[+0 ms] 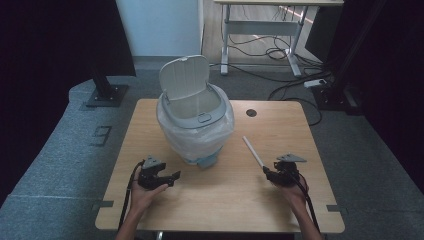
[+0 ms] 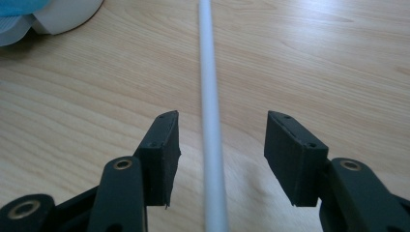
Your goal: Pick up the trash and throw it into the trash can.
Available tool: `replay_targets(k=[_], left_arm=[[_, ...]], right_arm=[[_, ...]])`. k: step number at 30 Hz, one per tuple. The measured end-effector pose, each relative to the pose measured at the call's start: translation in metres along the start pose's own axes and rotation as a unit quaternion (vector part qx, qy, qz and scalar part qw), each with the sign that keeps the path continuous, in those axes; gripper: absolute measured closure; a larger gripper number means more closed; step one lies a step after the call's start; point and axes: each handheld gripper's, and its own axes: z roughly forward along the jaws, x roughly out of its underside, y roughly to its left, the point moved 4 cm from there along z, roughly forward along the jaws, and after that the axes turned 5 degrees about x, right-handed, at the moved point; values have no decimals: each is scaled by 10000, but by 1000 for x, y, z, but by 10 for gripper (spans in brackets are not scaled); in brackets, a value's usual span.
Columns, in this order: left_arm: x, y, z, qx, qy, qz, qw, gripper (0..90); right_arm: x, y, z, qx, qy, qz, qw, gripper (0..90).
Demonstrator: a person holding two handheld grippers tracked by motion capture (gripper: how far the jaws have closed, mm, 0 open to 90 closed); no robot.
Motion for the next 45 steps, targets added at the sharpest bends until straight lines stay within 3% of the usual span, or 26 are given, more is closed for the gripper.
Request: replay_targets(k=[16,24,29,33,39,45], left_arm=[[2,-1,4,65,101,14,9999,256],[2,1,4,60,115,6,9999,255],[3,1,4,55,137,14,9999,256],[3,0,4,55,137,23,9999,256],[3,-1,5,57,156,34,9999,257],[4,-1,6,49,191,29,9998,257]], right_arm=[[-21,8,35,52,331,-148,9993,527],[-20,9,53,68,526,-187,9984,586],[-20,8,53,110,521,-208,9984,666],[-20,11,51,65,573,-223,9981,784],[-19,9,46,-105,652,-36,9978,798],[-30,7,25,-380,193,176,9989,801]])
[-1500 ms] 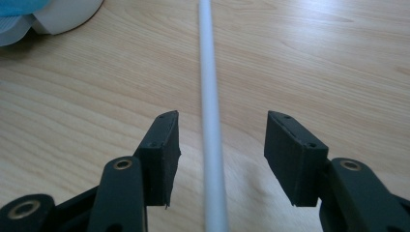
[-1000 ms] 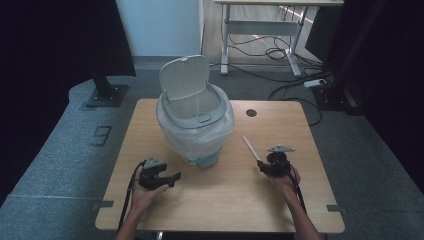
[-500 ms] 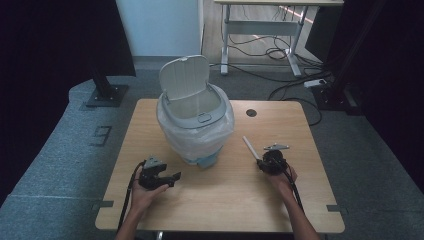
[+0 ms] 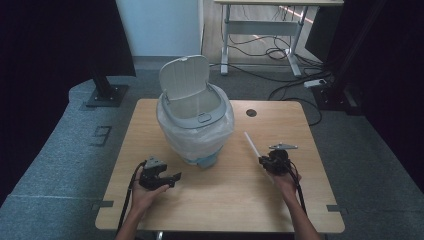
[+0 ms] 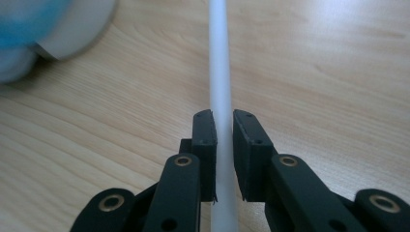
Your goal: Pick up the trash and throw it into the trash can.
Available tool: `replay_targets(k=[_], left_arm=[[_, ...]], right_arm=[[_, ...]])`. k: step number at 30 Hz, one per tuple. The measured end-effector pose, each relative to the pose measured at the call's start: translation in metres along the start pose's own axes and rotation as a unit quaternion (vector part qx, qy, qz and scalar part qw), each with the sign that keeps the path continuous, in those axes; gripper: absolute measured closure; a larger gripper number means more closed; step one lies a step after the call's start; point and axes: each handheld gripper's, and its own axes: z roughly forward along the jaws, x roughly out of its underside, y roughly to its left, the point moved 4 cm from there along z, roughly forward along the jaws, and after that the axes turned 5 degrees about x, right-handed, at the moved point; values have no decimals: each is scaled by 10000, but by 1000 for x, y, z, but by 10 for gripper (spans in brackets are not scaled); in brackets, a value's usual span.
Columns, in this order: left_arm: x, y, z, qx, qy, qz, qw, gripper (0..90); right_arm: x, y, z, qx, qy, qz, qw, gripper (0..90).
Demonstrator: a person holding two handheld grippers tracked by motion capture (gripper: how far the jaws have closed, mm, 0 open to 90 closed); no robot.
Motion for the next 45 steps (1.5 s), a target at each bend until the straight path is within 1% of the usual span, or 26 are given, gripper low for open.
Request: replay_targets(k=[6,12,21,26,30,35,41,45], left_arm=[[0,0,0,-5,0,-11,10000,257],[0,0,0,7,12,-13,10000,257],[1,1,-1,9,5,-32,10000,258],[1,1,-1,14,1,-61,10000,258],[1,1,-1,24,1,-70,10000,258],[1,1,-1,32,0,-76,10000,259],[2,0,0,47,27,-66,10000,259],[2,0,0,61,45,-72,9999,259]], right_arm=[[-8,-1,-22,-191,-348,99,9992,802],[-24,3,-48,-337,-739,92,9967,802],[-56,12,-84,-541,-1307,116,9899,802],[-71,19,-100,-631,-1565,55,9856,802],[-80,26,-110,-715,-1705,27,9828,802],[-91,35,-121,-778,-1863,-63,9794,802],[-106,41,-133,-835,-2024,-107,9757,802],[-115,46,-139,-862,-2099,-150,9738,802]])
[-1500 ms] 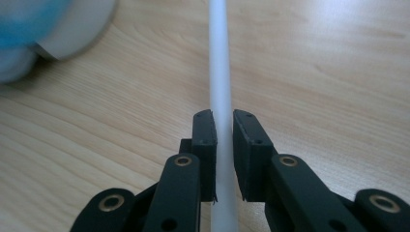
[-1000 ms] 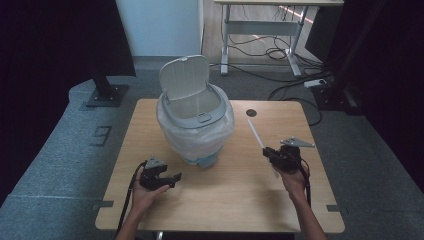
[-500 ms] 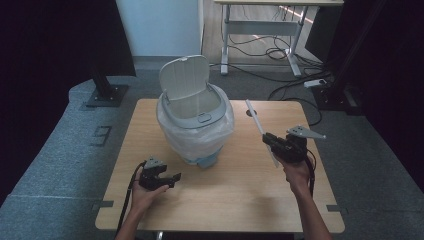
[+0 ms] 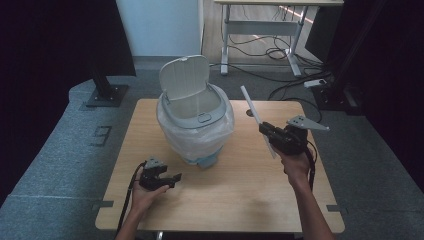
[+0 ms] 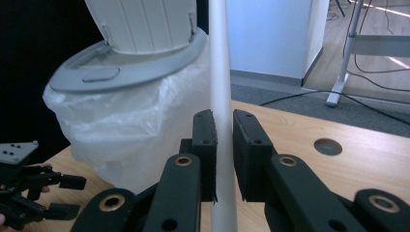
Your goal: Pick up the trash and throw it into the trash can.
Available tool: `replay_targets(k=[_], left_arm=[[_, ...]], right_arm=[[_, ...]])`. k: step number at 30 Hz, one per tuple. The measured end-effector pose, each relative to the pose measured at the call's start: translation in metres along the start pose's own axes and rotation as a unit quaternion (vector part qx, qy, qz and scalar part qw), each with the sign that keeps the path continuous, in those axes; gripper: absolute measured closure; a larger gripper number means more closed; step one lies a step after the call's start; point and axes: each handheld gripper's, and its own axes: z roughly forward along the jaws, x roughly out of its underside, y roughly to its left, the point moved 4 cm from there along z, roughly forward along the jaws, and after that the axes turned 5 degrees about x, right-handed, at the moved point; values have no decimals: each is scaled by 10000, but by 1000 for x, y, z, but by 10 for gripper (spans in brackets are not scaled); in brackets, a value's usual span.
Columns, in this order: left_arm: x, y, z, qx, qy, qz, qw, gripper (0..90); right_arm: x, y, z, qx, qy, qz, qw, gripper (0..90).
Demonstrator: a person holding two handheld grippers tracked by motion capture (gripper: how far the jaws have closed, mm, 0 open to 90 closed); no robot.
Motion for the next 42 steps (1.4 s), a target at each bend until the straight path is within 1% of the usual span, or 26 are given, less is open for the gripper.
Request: replay_targets(k=[7,15,25,35,42], left_arm=[[0,0,0,12,-11,-23,10000,259],[1,0,1,34,42,-10,10000,259],[1,-1,2,50,64,-9,10000,259],[1,0,1,76,51,-28,10000,259],[1,0,1,85,61,-36,9999,259]], right_arm=[[-16,9,-1,-43,-101,-85,9999,802],[-31,16,-1,-87,-258,-140,9995,802],[-44,25,1,-142,-348,-200,9991,802],[-62,36,6,-181,-418,-335,9984,801],[-69,41,10,-213,-443,-364,9981,801]])
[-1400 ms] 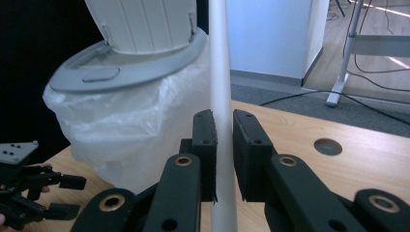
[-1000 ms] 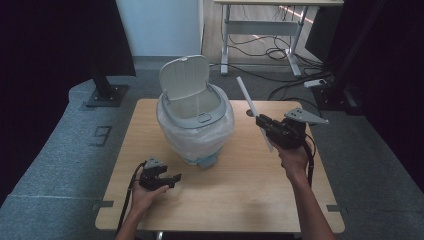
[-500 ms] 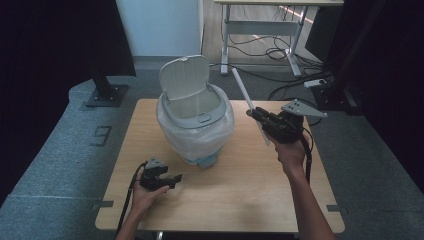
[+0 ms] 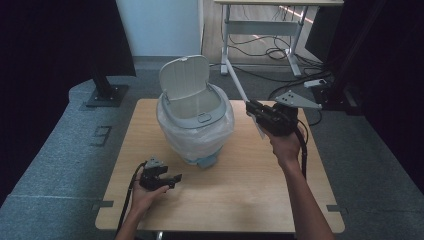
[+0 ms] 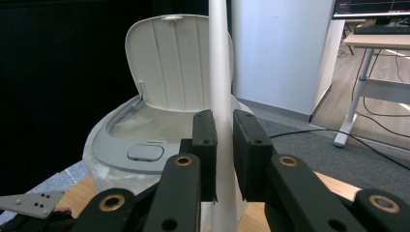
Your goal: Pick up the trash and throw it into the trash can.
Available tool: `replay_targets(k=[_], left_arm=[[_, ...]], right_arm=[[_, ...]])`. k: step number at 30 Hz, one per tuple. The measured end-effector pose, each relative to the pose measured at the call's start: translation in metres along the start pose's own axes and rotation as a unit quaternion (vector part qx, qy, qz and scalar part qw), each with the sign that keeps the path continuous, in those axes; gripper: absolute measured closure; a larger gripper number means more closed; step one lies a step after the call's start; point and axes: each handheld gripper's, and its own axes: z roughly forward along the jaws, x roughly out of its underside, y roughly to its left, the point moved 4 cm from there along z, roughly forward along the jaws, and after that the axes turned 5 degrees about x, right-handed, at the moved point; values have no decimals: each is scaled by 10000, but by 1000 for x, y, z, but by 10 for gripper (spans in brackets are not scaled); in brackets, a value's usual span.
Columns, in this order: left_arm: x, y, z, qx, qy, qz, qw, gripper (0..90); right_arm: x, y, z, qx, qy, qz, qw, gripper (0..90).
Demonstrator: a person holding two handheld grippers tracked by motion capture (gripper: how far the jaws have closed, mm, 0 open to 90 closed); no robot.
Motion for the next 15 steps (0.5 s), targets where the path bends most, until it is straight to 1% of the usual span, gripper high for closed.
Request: replay_targets(k=[11,15], left_arm=[[0,1,-1,3,-17,-15,10000,259],[0,1,-2,4,-29,-16,10000,259]], right_arm=[[-13,8,9,-37,-35,-73,10000,802],[-18,11,17,-70,-2,-72,9999,801]])
